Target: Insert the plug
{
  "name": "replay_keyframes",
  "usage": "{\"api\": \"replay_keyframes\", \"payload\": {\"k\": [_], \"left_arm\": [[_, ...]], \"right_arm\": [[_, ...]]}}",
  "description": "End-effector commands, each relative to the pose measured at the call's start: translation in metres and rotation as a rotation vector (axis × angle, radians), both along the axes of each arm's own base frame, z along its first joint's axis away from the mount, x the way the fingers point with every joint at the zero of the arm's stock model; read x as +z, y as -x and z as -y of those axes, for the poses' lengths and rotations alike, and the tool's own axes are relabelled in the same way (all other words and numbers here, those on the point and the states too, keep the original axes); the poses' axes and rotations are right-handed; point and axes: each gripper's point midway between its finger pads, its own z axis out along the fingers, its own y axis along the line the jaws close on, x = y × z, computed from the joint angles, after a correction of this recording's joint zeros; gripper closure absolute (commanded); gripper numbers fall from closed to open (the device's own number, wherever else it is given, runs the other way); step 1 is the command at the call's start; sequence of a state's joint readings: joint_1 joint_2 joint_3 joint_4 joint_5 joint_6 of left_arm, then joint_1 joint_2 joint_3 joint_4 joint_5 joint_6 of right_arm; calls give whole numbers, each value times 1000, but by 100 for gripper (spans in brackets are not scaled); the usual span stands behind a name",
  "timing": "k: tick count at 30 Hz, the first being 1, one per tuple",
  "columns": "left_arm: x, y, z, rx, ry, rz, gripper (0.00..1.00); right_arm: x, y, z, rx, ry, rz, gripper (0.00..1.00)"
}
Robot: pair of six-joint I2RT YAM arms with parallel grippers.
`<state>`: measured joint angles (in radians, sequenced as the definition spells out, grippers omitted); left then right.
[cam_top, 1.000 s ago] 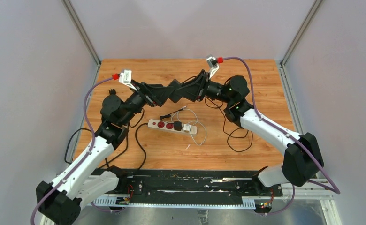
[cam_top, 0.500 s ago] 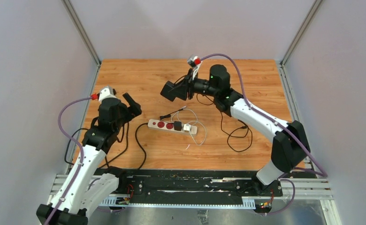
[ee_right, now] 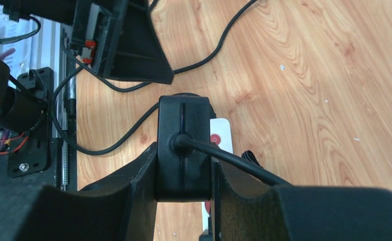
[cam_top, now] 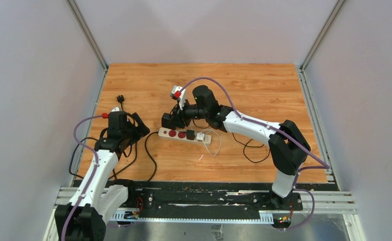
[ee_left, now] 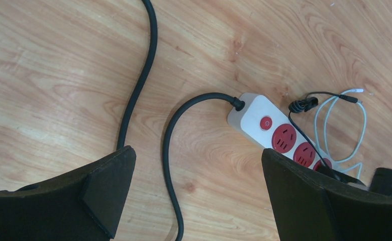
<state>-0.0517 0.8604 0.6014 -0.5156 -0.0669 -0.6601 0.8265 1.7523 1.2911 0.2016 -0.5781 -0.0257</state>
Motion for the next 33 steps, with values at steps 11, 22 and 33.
{"api": "replay_keyframes", "payload": {"k": [11, 22, 33], "left_arm": [[-10, -21, 5, -31, 94, 21, 0], [-15, -39, 20, -126, 144, -8, 5], [-24, -47, 31, -213, 163, -23, 8]], "right_arm": [[-49, 6, -23, 6, 156, 105, 100], [-74, -16, -13, -119, 232, 126, 100], [-78, -14, -16, -110, 217, 111, 100]]}}
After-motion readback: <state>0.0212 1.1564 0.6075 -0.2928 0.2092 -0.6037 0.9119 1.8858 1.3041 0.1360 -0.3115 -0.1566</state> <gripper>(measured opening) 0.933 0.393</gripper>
